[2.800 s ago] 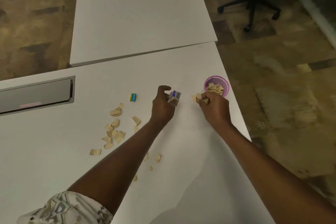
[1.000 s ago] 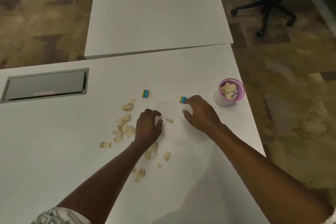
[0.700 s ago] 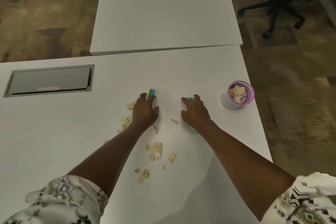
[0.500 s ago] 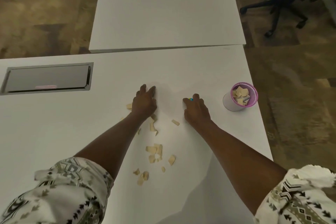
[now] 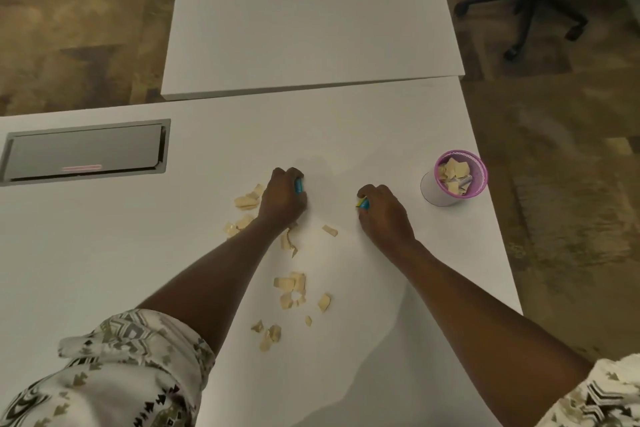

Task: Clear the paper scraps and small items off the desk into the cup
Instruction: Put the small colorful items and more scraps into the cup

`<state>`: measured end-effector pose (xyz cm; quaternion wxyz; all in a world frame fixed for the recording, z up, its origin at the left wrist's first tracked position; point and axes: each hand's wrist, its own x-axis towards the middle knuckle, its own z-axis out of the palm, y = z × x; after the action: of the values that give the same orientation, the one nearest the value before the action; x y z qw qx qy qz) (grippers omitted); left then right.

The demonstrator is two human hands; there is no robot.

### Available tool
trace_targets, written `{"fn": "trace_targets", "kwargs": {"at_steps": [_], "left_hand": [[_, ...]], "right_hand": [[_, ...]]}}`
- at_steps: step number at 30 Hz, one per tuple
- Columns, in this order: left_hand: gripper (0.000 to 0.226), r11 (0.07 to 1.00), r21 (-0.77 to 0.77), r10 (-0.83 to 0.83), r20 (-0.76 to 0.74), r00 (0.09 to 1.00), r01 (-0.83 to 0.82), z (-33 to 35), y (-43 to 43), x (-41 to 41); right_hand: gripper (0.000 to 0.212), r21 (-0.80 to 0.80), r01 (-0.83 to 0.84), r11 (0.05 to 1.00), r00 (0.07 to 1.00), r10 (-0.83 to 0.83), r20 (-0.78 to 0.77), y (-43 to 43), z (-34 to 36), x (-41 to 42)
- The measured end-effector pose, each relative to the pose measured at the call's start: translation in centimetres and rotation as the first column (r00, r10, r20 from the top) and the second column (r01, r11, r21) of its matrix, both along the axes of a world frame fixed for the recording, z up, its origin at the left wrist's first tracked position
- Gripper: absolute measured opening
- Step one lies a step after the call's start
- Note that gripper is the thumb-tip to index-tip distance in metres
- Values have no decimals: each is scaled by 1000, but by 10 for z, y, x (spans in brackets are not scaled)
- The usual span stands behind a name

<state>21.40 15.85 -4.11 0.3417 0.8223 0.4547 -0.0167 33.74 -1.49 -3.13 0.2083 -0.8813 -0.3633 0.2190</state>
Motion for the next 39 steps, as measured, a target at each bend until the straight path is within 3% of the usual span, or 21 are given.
{"fn": "trace_targets", "kwargs": {"at_steps": [9, 15, 27, 33, 39], "left_hand": [[34, 997, -19, -70, 257, 964, 77, 32, -64, 52], [35, 975, 37, -217, 352, 911, 218, 59, -105, 103], [37, 910, 205, -399, 205, 894, 359, 73, -140, 161], [45, 878, 243, -457, 165, 874, 413, 67, -141, 153], [54, 885, 208, -445, 117, 888, 416, 63, -135, 124]], "right_hand": [[22, 287, 158, 945, 973, -199, 120, -48, 49, 32], [20, 284, 321, 903, 917, -371, 144, -81, 65, 74], [15, 220, 363, 905, 905, -399, 146, -96, 75, 107], [16, 189, 329, 925, 914, -362, 180, -98, 72, 110], [31, 194, 216, 957, 941, -257, 220, -98, 71, 92]]}}
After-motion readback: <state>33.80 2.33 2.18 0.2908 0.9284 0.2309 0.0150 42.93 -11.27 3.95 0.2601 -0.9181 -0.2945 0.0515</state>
